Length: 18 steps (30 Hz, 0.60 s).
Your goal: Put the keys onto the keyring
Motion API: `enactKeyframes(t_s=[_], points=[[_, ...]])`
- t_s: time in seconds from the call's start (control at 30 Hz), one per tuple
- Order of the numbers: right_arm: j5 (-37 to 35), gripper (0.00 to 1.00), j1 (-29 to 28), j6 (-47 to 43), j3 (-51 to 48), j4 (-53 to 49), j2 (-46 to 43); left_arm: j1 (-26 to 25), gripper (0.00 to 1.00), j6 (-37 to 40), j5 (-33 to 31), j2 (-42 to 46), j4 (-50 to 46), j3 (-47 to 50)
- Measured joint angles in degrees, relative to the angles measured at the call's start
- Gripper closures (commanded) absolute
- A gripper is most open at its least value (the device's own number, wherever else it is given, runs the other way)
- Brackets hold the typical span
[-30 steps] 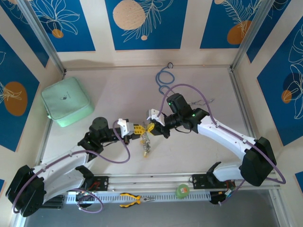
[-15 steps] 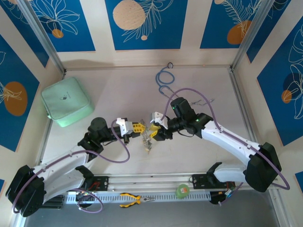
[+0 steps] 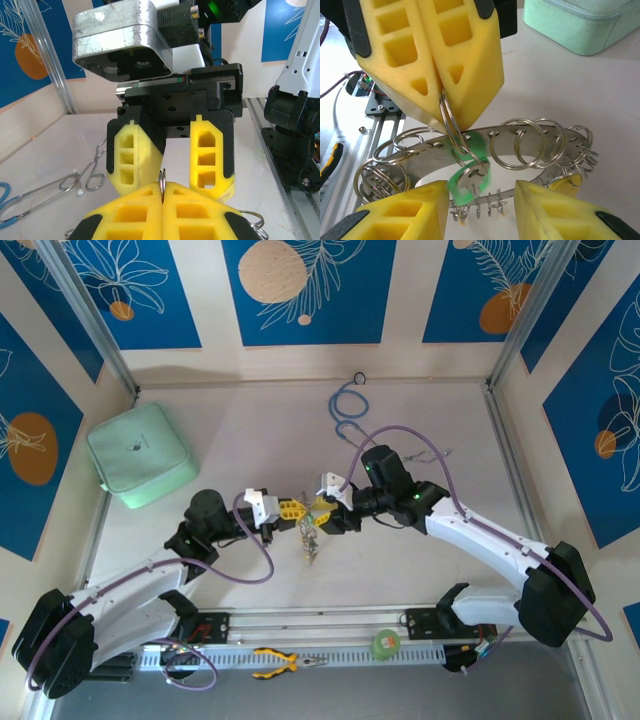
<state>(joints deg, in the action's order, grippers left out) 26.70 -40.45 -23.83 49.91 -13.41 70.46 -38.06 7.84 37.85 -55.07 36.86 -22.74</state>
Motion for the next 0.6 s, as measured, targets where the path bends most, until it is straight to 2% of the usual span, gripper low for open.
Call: enactKeyframes(t_s=[0.07,0.43,0.6], points=[[0.74,0.62,-0.24,0.17,0.0,0.35,0.37,0.0,1.0,-0.09,0.0,0.0,0.42,0.04],[0.52,0.91,-1.77,0.44,0.26,1.27,2.91,0.0,1.0,-0.5,-0.04,-0.17,1.53,0.22],[0.17,0.97,-3.02,0.28,1.14,1.44,4.63,0.0,1.0,-0.52,-0.17,-0.35,1.7,0.33]])
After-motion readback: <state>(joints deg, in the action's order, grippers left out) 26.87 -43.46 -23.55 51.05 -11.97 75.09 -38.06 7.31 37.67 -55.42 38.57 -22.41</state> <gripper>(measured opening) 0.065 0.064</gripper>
